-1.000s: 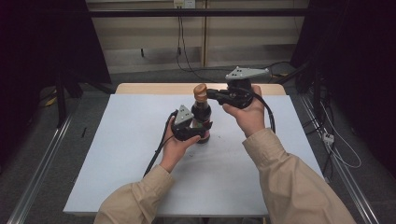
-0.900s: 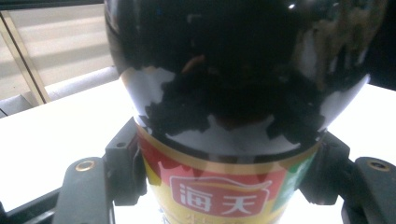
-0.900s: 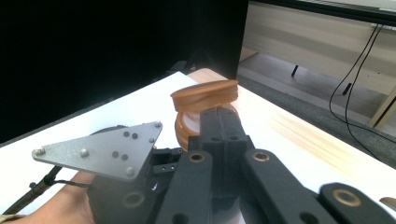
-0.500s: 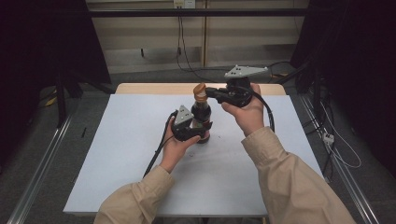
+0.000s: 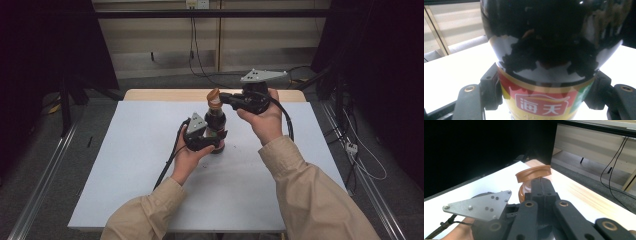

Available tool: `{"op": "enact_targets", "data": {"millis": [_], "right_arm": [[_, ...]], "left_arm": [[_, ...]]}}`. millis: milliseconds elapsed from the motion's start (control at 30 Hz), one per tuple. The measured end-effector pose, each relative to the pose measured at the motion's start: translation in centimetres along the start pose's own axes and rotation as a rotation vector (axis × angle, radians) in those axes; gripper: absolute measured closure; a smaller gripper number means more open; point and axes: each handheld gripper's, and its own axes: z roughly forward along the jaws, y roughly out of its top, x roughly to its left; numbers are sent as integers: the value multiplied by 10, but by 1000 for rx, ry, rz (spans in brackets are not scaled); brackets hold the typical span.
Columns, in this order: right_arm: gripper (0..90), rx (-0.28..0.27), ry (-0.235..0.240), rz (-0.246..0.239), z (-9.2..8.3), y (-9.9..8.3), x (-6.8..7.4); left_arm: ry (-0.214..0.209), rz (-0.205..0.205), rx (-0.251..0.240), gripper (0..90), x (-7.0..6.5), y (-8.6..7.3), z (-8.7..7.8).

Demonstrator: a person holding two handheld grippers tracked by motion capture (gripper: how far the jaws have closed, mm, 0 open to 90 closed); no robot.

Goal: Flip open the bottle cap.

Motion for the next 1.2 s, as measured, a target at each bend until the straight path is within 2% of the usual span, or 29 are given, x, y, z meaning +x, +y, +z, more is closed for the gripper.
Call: {"op": "enact_targets", "data": {"millis": [167, 333, 400, 533, 1000, 1200], "right_arm": [[900, 2, -4, -3, 1, 1, 1], [900, -4, -2, 2, 1, 2, 0], [900, -10, 0, 5, 1, 3, 0], [900, -3, -3, -4, 4, 5, 3], [900, -16, -4, -3, 6, 7, 2], [900, -28, 8, -17, 9, 13, 9]], "left_arm": [[4, -5, -1, 305, 0, 0, 0], [-9, -6, 0, 305, 0, 0, 0], [-10, 6, 4, 305, 0, 0, 0], [-15, -4, 1, 305, 1, 0, 0], [-10, -1, -3, 304, 0, -1, 0], [-12, -3, 0, 303, 0, -1, 0]]}}
